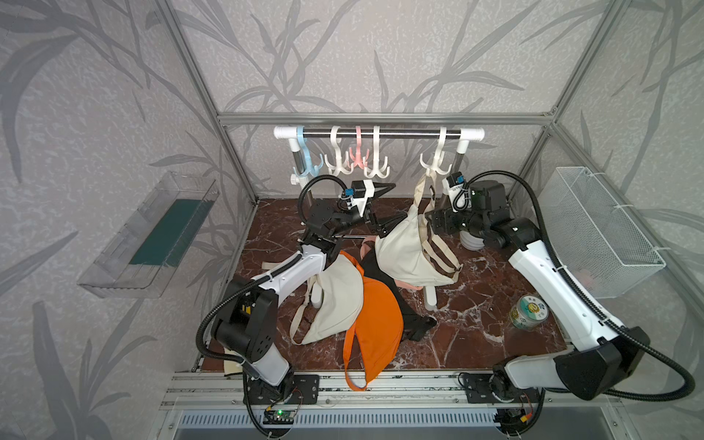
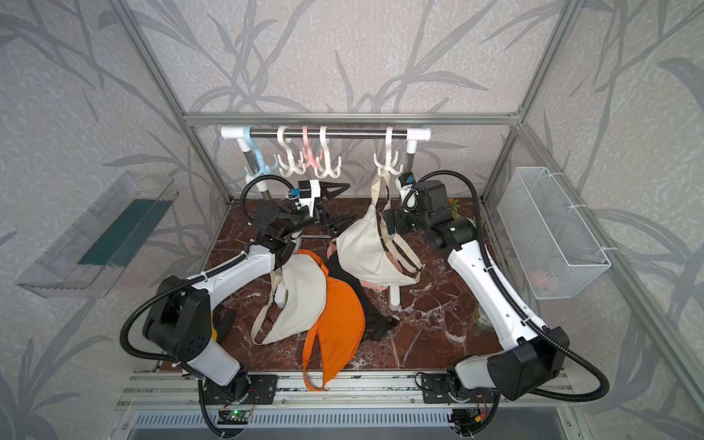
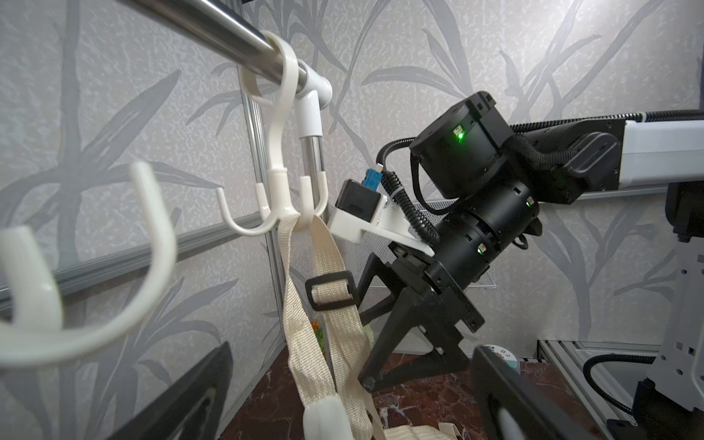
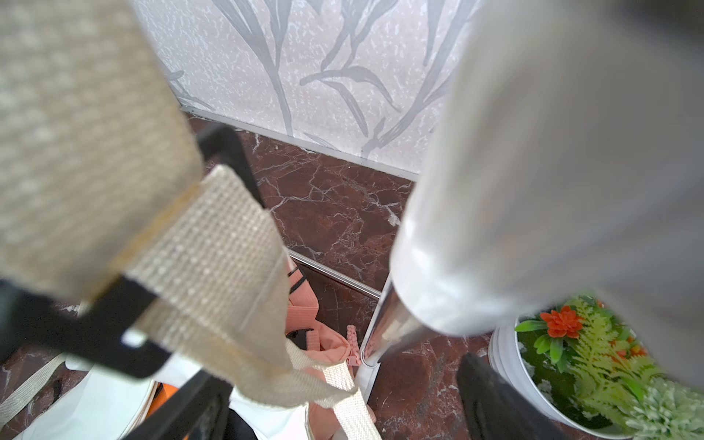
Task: Hang the bag on a hook
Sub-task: Adjust the bag at the bag.
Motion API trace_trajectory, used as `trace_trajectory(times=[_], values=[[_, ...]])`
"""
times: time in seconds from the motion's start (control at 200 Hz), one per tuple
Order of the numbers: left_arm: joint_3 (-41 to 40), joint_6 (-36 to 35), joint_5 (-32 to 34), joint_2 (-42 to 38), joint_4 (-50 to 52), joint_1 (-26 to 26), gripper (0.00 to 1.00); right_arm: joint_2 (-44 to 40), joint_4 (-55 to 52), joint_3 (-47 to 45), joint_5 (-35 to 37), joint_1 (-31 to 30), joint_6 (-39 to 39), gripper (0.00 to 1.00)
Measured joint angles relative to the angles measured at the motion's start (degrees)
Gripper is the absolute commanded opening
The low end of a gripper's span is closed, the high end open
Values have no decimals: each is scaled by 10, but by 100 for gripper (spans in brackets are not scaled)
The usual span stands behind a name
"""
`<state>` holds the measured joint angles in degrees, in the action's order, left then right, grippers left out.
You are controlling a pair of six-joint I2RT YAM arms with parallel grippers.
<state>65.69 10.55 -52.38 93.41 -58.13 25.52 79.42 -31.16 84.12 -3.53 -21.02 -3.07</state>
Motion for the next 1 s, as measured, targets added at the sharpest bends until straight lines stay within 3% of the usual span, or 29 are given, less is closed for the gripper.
trace_trajectory(times=[0.31,0.675,0.91,1.0], values=[[-30,-76,-6,-29,7,0,99,-6,3,-17,5,16,-3,92],[-125,-145,77,-105,8,-12,99,-64,-1,-65,5,17,7,92],[-184,-150,97,-152,7,-21,99,-83,9,-100,-10,15,20,89],[-215,-148,130,-180,7,-27,99,-100,9,-127,-9,-14,46,88]])
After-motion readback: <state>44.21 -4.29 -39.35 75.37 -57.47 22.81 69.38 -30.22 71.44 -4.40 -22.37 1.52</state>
